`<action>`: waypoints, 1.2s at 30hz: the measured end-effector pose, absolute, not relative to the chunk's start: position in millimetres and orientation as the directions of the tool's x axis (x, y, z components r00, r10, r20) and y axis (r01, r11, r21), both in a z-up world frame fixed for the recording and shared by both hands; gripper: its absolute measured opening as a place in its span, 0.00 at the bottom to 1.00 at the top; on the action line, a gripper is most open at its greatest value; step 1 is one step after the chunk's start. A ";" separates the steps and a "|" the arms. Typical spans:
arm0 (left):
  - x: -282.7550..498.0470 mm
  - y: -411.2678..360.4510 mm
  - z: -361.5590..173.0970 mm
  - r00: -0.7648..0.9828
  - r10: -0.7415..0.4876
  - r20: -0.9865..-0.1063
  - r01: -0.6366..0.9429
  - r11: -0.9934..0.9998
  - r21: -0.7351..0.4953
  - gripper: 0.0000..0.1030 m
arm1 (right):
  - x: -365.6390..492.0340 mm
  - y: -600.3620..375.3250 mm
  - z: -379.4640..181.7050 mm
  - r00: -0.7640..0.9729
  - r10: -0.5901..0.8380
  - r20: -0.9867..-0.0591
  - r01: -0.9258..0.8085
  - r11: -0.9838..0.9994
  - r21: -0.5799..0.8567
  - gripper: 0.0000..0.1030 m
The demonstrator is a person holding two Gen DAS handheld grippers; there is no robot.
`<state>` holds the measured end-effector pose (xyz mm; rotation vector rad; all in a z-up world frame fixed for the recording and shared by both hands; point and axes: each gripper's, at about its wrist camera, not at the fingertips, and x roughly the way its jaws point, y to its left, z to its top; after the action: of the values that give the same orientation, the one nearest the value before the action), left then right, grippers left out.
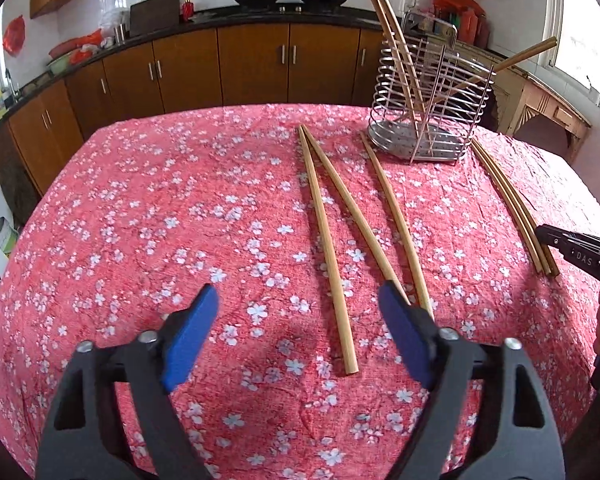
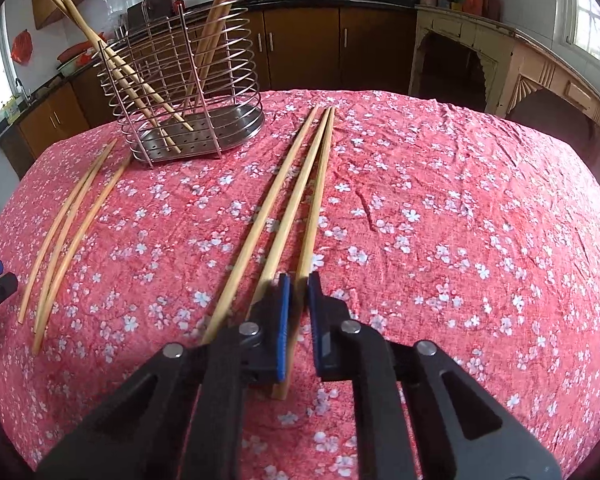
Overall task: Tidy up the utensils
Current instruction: 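Close the right tool on a loose chopstick while the left tool grasps another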
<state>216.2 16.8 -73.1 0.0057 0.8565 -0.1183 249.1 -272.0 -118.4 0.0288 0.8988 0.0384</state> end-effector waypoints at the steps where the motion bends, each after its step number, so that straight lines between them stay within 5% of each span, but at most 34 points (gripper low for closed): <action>1: 218.4 15.3 -74.9 0.638 -0.108 -0.763 0.108 0.993 -0.050 0.65 | 248.9 -274.9 -118.4 0.623 0.042 -0.781 -0.015 0.999 0.042 0.09; 14: 238.3 12.4 -83.9 0.604 -0.101 -0.791 0.073 0.995 -0.071 0.09 | 257.8 -321.3 -118.3 0.631 -0.039 -0.775 0.118 0.992 0.046 0.08; 25: 256.8 62.1 -84.4 0.624 -0.019 -0.781 0.003 1.000 -0.021 0.08 | 259.1 -347.8 -119.4 0.636 -0.052 -0.770 0.154 0.986 0.061 0.08; 29: 240.9 68.3 -84.9 0.625 -0.054 -0.779 0.027 0.999 -0.047 0.21 | 245.9 -343.6 -119.4 0.638 -0.019 -0.770 0.133 0.987 0.087 0.13; 36: 232.1 65.2 -89.2 0.626 -0.058 -0.778 0.031 0.998 -0.050 0.22 | 236.6 -343.9 -120.4 0.641 0.000 -0.767 0.126 0.986 0.105 0.13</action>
<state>232.1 65.2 -89.2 -0.0321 0.8933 -0.0515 236.6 -343.9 -120.4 0.1541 0.8725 -0.0719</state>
